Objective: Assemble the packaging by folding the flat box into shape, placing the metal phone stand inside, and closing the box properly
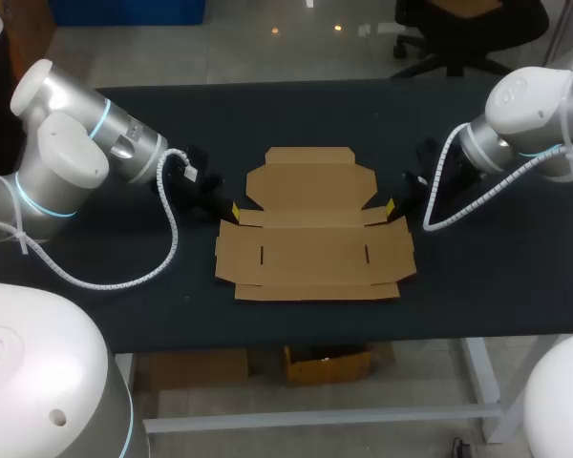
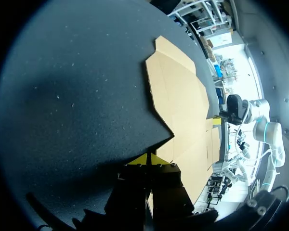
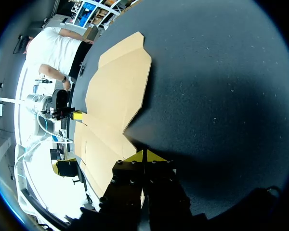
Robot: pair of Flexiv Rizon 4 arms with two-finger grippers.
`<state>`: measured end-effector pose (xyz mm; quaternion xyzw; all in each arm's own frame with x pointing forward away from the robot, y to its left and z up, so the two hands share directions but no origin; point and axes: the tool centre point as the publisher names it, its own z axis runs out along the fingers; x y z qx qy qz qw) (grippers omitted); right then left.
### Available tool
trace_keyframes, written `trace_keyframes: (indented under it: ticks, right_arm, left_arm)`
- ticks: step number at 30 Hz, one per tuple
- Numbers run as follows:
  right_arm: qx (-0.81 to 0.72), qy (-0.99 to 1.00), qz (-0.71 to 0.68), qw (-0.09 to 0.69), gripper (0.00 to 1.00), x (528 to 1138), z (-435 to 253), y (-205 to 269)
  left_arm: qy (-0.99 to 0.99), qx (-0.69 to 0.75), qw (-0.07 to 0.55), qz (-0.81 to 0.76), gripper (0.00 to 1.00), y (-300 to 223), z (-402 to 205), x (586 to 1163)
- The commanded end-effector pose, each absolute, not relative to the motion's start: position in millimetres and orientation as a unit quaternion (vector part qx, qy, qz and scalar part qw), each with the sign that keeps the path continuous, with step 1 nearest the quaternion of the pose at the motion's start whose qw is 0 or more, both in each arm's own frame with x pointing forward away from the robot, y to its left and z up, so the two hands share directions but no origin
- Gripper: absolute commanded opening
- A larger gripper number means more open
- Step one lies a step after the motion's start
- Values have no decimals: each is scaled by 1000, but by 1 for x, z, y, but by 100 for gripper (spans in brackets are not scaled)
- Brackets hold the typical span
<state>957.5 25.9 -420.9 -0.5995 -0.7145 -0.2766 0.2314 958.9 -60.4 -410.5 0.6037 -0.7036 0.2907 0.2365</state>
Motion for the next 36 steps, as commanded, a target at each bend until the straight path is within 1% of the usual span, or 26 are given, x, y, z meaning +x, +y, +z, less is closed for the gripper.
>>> trace_keyframes:
  ticks: [1,17,36]
  right_arm:
    - [-598,-714,-280,231,0,955,-421,26]
    - [-620,-695,-284,227,0,954,-424,29]
    - [-651,-665,-277,240,0,957,-418,32]
  left_arm:
    - [-703,606,236,288,0,-62,-412,961]
    - [-699,605,243,292,0,-63,-416,959]
    - [-696,617,229,288,0,-62,-418,958]
